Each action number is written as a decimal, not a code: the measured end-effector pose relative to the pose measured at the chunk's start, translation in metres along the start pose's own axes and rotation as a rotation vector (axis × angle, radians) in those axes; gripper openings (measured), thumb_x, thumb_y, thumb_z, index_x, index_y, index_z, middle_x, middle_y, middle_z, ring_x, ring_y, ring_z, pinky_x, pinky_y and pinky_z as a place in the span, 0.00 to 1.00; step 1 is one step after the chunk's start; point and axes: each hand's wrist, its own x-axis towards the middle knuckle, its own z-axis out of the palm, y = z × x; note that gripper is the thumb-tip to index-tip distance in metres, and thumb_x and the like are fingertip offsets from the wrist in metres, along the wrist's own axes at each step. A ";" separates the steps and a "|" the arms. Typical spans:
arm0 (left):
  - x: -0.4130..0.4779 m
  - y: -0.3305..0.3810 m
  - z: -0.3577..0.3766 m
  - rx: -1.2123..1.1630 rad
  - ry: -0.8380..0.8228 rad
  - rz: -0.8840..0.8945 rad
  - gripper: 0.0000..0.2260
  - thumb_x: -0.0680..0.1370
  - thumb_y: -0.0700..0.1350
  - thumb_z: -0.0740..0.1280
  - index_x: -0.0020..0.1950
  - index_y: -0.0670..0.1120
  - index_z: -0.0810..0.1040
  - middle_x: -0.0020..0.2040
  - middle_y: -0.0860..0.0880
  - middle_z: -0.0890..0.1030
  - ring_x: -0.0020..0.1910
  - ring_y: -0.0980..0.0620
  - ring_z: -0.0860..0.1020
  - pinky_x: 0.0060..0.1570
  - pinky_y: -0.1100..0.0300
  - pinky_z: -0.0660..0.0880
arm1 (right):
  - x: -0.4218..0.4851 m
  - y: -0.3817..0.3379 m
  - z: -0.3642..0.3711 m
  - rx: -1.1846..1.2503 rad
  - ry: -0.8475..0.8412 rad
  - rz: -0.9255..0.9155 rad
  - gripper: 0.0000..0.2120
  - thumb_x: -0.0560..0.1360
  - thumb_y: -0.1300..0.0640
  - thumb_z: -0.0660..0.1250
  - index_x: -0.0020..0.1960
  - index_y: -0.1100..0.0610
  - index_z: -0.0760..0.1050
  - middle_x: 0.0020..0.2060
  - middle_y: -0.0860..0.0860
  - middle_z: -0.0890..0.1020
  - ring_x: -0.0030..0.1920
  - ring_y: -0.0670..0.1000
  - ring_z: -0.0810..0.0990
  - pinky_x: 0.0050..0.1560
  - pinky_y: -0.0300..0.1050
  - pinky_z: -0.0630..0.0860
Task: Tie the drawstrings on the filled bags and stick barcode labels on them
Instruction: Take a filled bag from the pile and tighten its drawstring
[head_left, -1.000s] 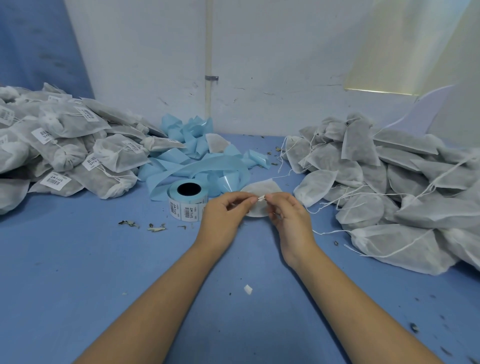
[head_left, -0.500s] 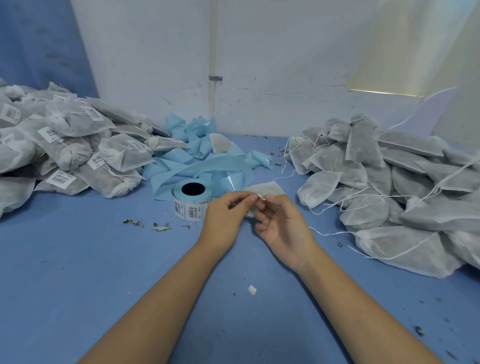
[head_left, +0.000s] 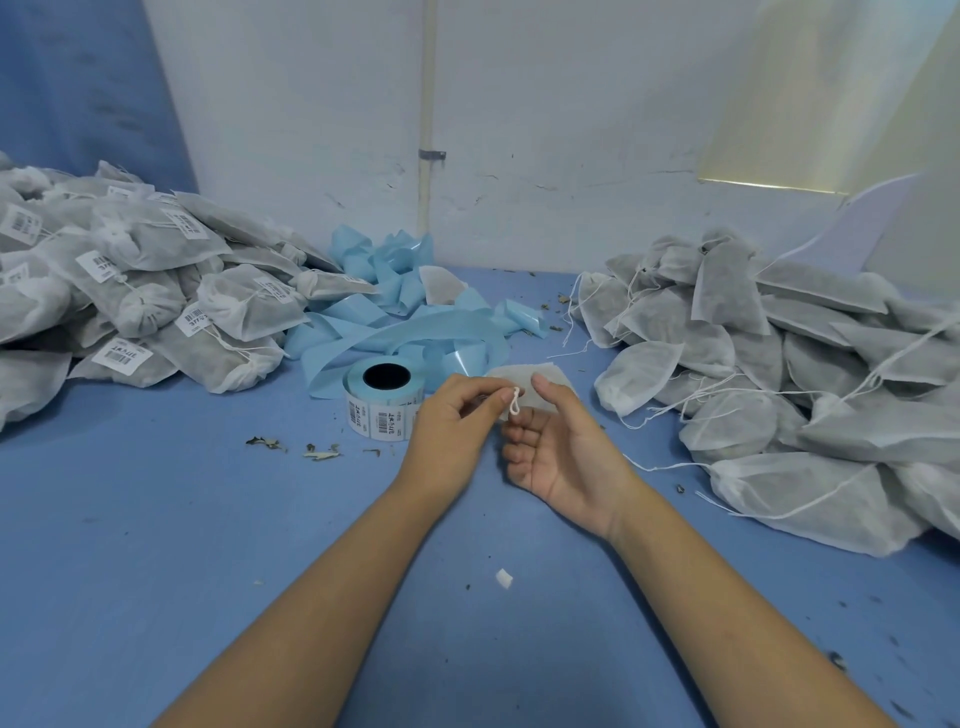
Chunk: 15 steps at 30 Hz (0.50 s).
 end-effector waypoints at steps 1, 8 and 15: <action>0.000 0.000 0.000 0.003 0.003 -0.001 0.09 0.76 0.39 0.68 0.43 0.53 0.81 0.47 0.45 0.79 0.44 0.60 0.76 0.47 0.72 0.70 | 0.000 0.001 0.000 -0.008 0.005 -0.005 0.16 0.68 0.43 0.66 0.37 0.57 0.74 0.30 0.50 0.72 0.26 0.47 0.69 0.28 0.36 0.66; 0.000 -0.001 -0.001 0.002 -0.002 0.002 0.09 0.76 0.38 0.67 0.44 0.52 0.81 0.47 0.46 0.80 0.43 0.63 0.76 0.46 0.73 0.70 | 0.000 0.005 -0.001 -0.028 -0.019 -0.130 0.04 0.68 0.56 0.68 0.40 0.56 0.74 0.31 0.50 0.72 0.28 0.45 0.70 0.28 0.34 0.67; 0.000 -0.002 0.000 0.079 0.081 0.010 0.06 0.77 0.39 0.67 0.45 0.48 0.81 0.44 0.48 0.78 0.40 0.66 0.74 0.44 0.75 0.68 | 0.003 0.013 0.001 -0.053 0.218 -0.340 0.12 0.74 0.65 0.67 0.33 0.58 0.72 0.28 0.51 0.75 0.28 0.46 0.71 0.28 0.33 0.68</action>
